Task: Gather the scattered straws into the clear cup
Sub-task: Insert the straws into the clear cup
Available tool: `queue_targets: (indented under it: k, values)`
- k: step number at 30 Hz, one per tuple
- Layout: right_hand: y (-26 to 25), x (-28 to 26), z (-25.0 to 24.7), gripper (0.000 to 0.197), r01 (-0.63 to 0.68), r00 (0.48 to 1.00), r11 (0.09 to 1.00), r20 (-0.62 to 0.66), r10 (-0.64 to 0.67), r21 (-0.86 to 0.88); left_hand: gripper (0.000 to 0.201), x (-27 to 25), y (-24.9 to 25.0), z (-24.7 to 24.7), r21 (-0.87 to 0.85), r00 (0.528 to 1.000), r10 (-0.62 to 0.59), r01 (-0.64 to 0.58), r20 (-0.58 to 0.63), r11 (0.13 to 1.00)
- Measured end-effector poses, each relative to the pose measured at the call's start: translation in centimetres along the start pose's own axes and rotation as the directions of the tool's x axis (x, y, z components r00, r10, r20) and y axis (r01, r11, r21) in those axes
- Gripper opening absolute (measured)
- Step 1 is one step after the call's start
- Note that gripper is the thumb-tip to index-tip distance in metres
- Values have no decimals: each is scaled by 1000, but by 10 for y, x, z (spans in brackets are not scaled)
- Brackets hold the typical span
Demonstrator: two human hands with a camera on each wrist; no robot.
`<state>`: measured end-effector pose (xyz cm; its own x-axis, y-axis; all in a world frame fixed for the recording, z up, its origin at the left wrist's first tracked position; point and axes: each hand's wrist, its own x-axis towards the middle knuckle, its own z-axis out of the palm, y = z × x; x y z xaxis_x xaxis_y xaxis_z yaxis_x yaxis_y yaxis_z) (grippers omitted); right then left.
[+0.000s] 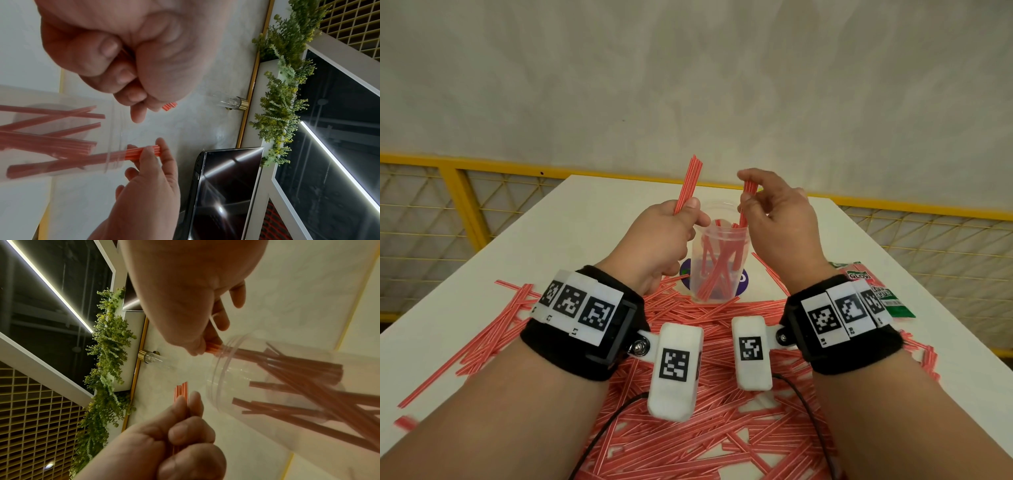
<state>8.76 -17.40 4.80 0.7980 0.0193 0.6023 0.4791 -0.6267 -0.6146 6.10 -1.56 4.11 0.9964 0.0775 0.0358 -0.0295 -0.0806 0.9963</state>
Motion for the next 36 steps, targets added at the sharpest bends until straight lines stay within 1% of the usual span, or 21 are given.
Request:
queue_targets:
  k: [4,7,10,12,16,19,21,23,25,27,28,32,36]
  values:
    - [1,2,-2,32,-33,998,997,49,36,-65,36,1,0,0,-11,1000,0,0,11,1000]
    - [-2,3,-4,28,-14,1000,998,10,15,-61,32,1,-1,-1,-39,999,-4,5,40,999]
    - [-9,3,-6,24,12,999,1000,-30,-12,-3,28,1,-1,-1,-40,995,-15,19,97,999]
    - [-13,3,-8,24,28,999,998,-30,-27,54,28,0,-1,-2,-39,988,-19,25,152,999]
    - [-19,3,-11,26,18,1000,984,3,-19,175,28,-4,1,-2,-24,967,-33,40,254,999]
    - [-24,2,-12,31,-12,998,960,62,-6,279,27,-8,2,-1,30,942,-39,31,334,999]
    - [-25,1,-11,32,-31,996,948,94,1,317,28,-9,2,0,43,926,-35,20,375,999]
    - [-25,1,-9,29,-47,996,936,93,16,348,29,-10,3,0,34,915,-32,20,402,999]
    - [-24,2,-10,23,-60,996,919,85,29,389,37,-10,3,0,-1,905,-29,32,425,999]
    - [-24,2,-10,19,-78,995,895,86,44,438,45,-9,3,-1,-34,898,-20,39,439,999]
    - [-24,2,-10,18,-88,995,881,89,53,464,46,-9,3,-1,-43,899,-13,36,438,998]
    - [-23,2,-10,15,-111,994,836,72,86,538,41,-7,1,0,-37,916,1,15,401,999]
    - [-21,4,-12,16,-91,993,792,-7,120,604,39,-6,1,-3,-21,931,8,0,364,1000]
